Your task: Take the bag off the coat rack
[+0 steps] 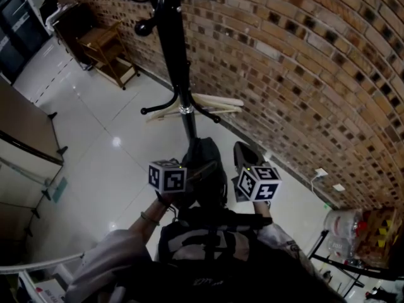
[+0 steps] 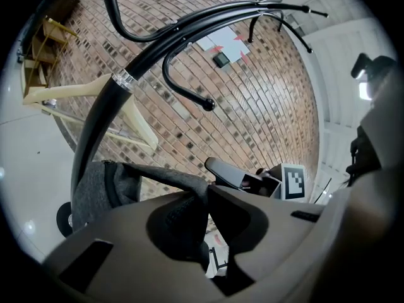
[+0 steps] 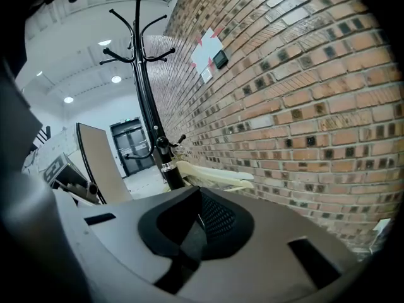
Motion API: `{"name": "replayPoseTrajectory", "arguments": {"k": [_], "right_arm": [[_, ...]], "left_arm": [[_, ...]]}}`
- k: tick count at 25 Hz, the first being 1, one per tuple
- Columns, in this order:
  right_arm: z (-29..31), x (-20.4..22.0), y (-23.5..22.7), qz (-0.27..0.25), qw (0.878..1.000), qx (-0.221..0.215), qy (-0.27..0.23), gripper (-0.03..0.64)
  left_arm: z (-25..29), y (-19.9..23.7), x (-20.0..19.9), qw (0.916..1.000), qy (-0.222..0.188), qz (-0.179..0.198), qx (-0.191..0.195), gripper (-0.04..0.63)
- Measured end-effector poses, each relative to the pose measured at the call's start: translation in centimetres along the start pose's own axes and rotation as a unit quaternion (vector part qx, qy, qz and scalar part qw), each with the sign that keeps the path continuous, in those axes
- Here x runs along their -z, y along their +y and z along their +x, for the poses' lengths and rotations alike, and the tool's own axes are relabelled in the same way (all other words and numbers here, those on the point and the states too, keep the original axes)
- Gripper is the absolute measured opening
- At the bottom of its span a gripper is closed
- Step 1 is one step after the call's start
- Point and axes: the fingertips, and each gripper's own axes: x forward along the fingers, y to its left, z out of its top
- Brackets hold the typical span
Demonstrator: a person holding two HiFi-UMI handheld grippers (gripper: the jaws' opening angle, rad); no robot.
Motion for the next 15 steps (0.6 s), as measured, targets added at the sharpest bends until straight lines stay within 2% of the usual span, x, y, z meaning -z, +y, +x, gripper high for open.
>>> {"name": "replayPoseTrajectory", "arguments": {"k": [15], "right_arm": [[-0.17,0.51,-0.28,-0.004,1.0,0.008,0.006,-0.011]], "left_arm": [[0.2,-0.57,0.15,0.9998,0.01,0.014,0.001,0.041]]}}
